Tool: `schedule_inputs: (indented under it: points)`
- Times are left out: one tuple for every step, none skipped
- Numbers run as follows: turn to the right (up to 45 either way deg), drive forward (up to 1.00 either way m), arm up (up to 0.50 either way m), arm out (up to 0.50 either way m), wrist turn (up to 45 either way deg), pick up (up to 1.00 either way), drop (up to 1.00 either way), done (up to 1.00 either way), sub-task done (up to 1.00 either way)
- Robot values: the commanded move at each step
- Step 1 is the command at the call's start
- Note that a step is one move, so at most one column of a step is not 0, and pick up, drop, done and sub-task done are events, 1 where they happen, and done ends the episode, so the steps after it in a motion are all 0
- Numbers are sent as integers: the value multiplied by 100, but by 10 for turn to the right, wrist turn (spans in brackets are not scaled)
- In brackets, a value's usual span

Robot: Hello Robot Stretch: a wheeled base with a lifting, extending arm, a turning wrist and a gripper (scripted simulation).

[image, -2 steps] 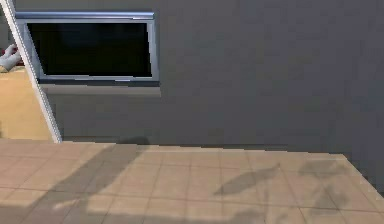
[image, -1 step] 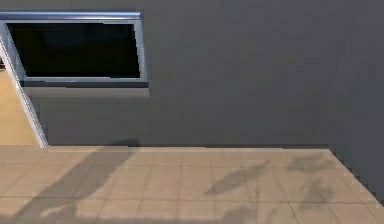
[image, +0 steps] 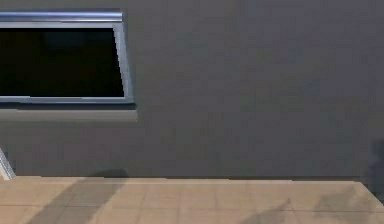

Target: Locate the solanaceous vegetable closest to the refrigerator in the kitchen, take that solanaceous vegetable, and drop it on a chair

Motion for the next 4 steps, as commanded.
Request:
schedule_inputs:
  points:
    - [-450,0,0,0,0,0,0,0,0]
    - [-150,0,0,0,0,0,0,0,0]
    - [0,80,0,0,0,0,0,0,0]
    - [30,0,0,0,0,0,0,0,0]
